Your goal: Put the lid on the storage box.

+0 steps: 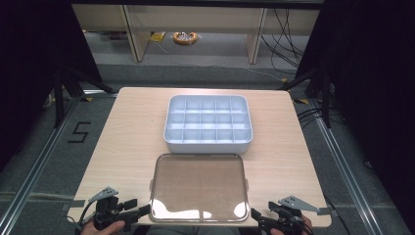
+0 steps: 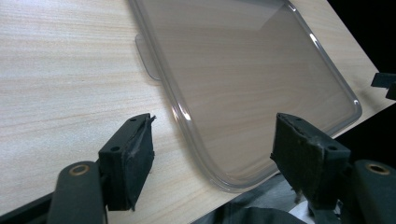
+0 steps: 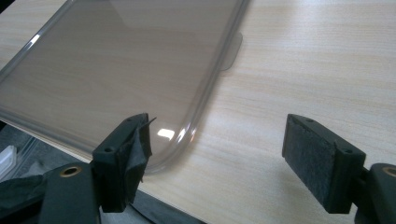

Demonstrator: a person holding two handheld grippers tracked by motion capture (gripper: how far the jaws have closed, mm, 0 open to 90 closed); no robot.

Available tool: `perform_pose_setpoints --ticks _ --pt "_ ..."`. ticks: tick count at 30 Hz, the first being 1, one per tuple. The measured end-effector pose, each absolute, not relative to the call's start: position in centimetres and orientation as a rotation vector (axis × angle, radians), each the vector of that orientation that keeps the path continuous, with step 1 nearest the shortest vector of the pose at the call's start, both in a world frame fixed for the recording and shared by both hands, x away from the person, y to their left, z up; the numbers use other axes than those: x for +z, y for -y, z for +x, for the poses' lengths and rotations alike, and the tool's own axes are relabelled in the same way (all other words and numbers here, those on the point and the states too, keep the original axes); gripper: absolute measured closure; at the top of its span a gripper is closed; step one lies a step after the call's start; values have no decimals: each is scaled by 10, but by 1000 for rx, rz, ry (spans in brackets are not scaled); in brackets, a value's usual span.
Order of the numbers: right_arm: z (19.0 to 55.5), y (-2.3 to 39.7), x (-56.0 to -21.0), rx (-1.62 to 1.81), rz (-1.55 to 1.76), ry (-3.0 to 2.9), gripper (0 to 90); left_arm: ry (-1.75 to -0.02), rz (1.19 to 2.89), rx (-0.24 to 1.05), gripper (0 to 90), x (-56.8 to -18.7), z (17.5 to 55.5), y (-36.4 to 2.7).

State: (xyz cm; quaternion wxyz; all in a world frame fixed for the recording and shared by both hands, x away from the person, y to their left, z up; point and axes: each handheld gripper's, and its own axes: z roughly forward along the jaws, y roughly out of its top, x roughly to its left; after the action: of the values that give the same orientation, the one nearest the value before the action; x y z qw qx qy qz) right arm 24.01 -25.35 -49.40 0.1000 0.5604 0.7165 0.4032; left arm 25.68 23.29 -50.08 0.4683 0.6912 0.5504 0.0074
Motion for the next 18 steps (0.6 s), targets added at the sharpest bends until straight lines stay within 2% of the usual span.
perform_pose_setpoints --ticks 13,18 --pt "241 255 -495 1218 1620 -2141 222 -1348 1696 0 284 -501 257 -232" --pt "244 252 -497 1284 1606 -2159 203 -1358 1679 -55 287 -503 259 -231"
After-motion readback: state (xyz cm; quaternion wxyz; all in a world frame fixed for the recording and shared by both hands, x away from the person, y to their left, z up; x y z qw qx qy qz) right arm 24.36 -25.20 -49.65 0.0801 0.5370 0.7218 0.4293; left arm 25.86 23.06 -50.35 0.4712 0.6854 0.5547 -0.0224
